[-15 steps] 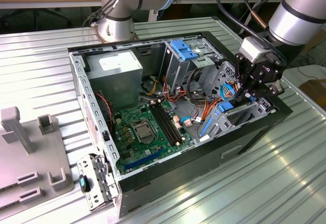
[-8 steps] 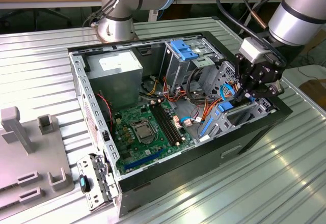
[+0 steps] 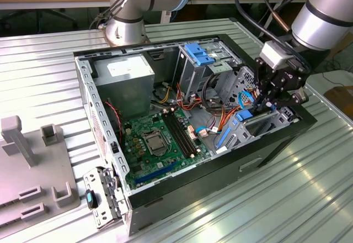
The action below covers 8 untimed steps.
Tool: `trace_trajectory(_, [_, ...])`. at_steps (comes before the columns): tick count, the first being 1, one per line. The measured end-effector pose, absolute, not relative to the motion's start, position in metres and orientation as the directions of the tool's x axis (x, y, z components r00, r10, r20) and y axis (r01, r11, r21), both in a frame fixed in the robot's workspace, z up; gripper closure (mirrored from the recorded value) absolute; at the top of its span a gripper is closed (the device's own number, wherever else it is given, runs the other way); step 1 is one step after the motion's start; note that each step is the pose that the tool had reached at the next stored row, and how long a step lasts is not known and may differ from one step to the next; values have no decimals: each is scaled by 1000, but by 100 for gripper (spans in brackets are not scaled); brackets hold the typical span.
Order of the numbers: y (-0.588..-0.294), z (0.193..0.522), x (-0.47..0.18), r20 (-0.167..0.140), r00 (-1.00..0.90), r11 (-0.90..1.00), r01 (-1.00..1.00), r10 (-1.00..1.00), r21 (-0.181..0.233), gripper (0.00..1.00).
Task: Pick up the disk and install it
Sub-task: 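Insert the second disk wire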
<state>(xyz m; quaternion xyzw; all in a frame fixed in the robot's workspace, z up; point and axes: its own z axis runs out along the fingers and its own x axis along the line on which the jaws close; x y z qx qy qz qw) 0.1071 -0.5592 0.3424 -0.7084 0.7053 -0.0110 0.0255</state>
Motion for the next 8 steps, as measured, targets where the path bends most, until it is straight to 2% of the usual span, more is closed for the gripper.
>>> trace_trajectory(8, [-559, 349, 107, -21, 5, -4, -999, -1000, -52, 76])
